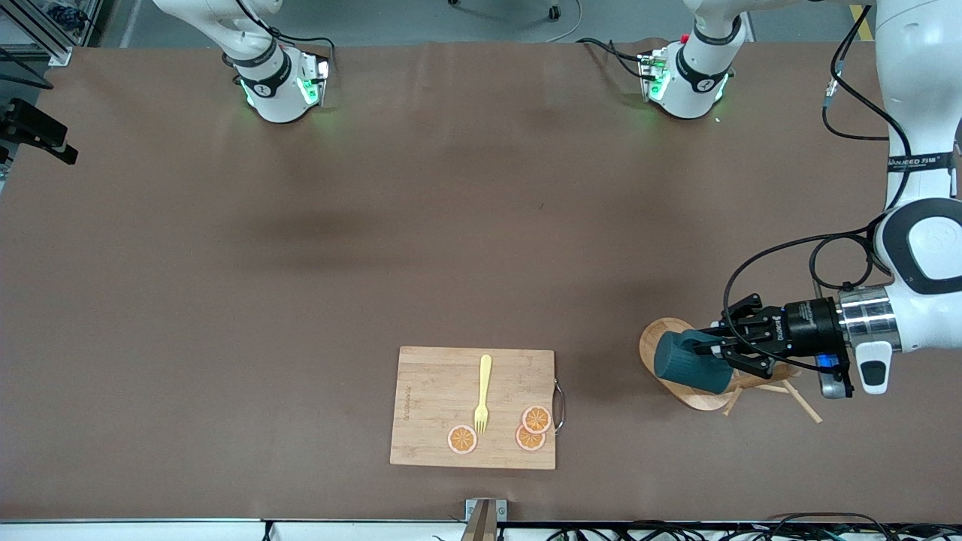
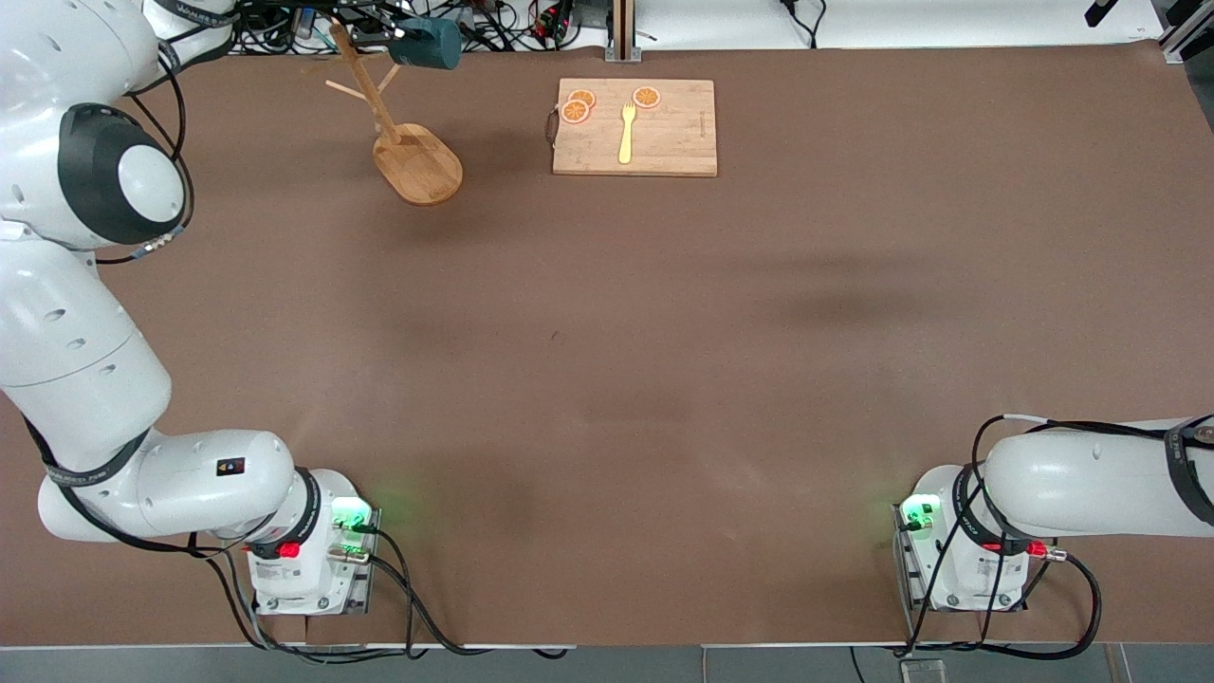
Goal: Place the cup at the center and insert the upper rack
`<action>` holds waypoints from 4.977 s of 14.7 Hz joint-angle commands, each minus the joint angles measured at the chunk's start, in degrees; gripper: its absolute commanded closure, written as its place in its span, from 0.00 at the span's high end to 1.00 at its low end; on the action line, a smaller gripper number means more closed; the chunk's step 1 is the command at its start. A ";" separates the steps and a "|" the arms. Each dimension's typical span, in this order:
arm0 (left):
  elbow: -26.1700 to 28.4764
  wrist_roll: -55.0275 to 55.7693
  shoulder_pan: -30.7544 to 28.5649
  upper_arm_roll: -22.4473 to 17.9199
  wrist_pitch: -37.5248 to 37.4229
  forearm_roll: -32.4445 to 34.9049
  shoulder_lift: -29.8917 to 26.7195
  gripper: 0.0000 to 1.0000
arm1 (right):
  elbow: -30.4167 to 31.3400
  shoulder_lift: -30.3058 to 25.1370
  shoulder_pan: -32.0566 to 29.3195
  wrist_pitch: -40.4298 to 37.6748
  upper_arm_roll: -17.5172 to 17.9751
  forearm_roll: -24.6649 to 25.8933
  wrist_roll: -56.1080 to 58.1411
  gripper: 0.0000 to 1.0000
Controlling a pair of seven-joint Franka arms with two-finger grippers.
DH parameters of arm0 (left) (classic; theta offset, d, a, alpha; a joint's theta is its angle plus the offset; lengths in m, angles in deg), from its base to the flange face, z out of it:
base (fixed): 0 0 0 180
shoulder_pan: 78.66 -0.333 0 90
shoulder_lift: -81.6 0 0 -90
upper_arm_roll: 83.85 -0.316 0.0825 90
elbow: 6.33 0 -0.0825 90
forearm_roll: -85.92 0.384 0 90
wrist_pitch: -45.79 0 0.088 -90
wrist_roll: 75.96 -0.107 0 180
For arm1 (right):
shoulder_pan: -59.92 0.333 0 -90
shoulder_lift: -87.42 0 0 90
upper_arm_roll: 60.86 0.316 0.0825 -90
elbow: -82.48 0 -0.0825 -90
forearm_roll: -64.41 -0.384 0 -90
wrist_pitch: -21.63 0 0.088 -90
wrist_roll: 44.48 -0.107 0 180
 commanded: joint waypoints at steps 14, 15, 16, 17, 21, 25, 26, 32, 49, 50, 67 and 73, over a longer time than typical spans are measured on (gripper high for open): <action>-0.03 -1.93 -7.39 0.71 -1.45 -7.92 4.89 0.01 | 1.41 -1.26 -0.31 -1.23 0.05 -0.60 0.66 1.00; -0.03 -2.10 -7.92 0.62 -2.84 -9.23 5.42 0.01 | 1.50 -1.26 -0.40 -1.32 -0.04 -0.60 0.66 1.00; -0.03 -2.19 -8.62 0.62 -3.38 -10.29 5.94 0.02 | 1.50 -1.26 -0.40 -1.49 -0.04 -0.60 0.58 1.00; -0.03 -2.28 -8.89 0.62 -3.82 -10.56 6.04 0.02 | 1.41 -1.26 -0.40 -1.58 -0.04 -0.60 0.49 1.00; 0.06 -2.36 -8.89 0.62 -4.09 -10.56 6.74 0.27 | 1.41 -1.26 -0.48 -2.81 -0.04 -1.47 -0.22 1.00; -0.03 -2.54 -8.63 0.71 -4.09 -10.13 6.39 1.00 | 1.41 -1.26 -0.48 -2.64 -0.04 -1.56 -0.04 1.00; -0.12 -2.72 -8.63 0.71 -4.09 -9.69 6.13 1.00 | 1.41 -1.26 -0.48 -2.55 -0.04 -1.56 0.05 1.00; -0.47 -0.44 -4.86 1.15 -4.00 5.92 -3.52 1.00 | 1.32 -1.26 -0.31 -2.20 0.05 -1.56 0.13 1.00; 10.86 -27.15 11.67 -1.05 -14.90 57.11 -29.99 1.00 | 1.41 -1.17 -0.31 -1.94 0.13 -1.21 0.57 1.00; 11.74 -27.32 11.50 -0.96 -14.90 57.11 -30.87 1.00 | 1.41 -1.26 -0.22 -1.50 0.13 -0.86 0.66 1.00; 18.16 -42.79 7.20 -2.19 -14.02 51.14 -39.14 1.00 | 1.41 -1.26 -0.13 -2.29 0.22 0.02 2.42 1.00; 15.00 -43.06 6.49 -2.19 -15.34 51.58 -37.38 1.00 | 1.41 -1.26 -0.22 -2.46 0.22 -0.24 1.55 1.00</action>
